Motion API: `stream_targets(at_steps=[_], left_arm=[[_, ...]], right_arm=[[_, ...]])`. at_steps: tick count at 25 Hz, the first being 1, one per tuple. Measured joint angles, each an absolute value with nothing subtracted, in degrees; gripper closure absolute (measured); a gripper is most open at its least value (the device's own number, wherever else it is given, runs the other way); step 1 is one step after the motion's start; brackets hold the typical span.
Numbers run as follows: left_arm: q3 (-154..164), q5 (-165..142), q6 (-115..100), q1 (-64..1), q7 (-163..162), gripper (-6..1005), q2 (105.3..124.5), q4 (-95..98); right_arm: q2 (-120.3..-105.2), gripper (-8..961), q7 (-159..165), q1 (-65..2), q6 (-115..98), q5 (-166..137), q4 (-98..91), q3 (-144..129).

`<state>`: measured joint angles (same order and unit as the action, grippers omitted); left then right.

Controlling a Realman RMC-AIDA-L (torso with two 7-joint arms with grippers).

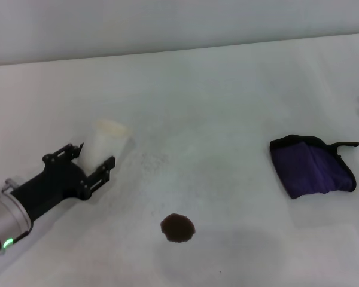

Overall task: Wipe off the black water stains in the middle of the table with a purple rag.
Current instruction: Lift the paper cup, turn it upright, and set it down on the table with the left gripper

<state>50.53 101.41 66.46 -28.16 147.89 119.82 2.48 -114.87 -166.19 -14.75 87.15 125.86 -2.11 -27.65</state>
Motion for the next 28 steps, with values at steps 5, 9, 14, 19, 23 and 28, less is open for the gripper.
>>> stream_targets(at_steps=[5,9,14,19,23,28], left_arm=[[50.5,101.5,66.5,-27.1,148.0,346,119.86,1.5],[50.5,101.5,66.8,-26.1,148.0,339,119.88,1.4],[50.6,101.5,67.1,-24.7,148.9,329,119.88,1.3],[50.6,101.8,69.6,-23.0,151.6,320,119.88,1.2],[50.6,102.6,70.4,-22.4,152.3,312,119.87,1.2],[50.6,103.7,69.5,-22.4,152.4,303,119.83,1.1]], right_arm=[[-114.87,112,-166.2,-14.5,87.2,125.9,-2.2,-27.7],[-114.82,113,-166.2,-14.7,86.6,125.9,-2.4,-27.7],[-114.78,113,-166.2,-15.0,85.3,125.9,-2.8,-27.7],[-114.78,113,-166.2,-15.0,84.4,125.9,-3.2,-27.7],[-114.78,114,-166.2,-15.1,83.3,125.9,-3.6,-27.7],[-114.78,114,-166.2,-15.2,83.4,125.9,-3.7,-27.7]])
